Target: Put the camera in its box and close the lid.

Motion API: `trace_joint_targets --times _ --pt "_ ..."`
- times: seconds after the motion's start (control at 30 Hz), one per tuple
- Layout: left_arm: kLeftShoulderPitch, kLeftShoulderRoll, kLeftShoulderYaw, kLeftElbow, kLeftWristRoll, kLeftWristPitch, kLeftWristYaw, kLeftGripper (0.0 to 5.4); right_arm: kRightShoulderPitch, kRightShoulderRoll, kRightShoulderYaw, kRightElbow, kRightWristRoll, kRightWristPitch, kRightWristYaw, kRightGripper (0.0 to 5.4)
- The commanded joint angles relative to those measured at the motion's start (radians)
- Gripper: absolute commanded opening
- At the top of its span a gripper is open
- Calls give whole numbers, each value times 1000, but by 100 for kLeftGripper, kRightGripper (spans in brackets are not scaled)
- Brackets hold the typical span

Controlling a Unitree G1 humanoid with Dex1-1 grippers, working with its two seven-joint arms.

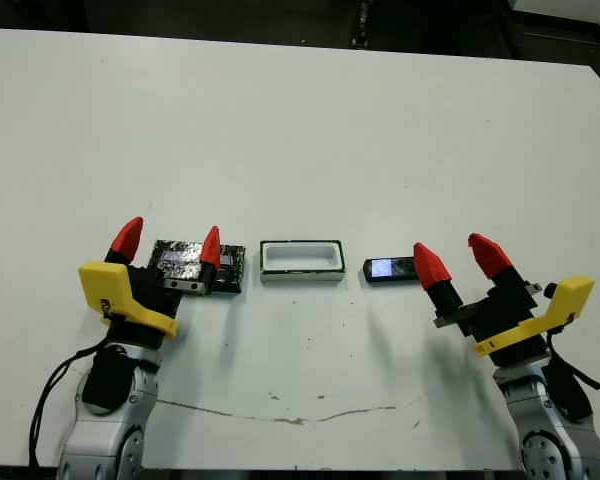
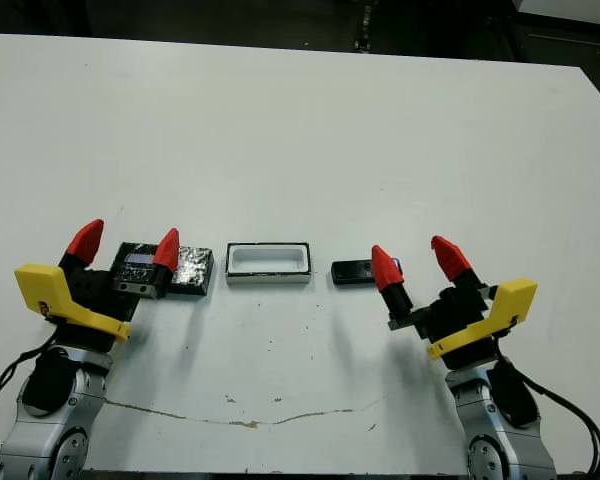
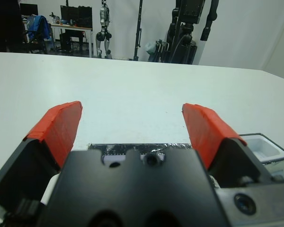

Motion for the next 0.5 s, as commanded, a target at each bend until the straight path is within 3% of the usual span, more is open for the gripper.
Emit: trace_joint_targets --times 0.03,0.37,0.5 --pt "13 2 0 7 4 2 5 539 7 -17 -7 -1 4 13 0 540" --pt "16 4 -1 3 1 13 4 539 11 -35 -15 13 10 9 27 540" --pt "16 1 -1 2 -7 16 3 539 -50 -126 -58 44 -21 -35 96 540"
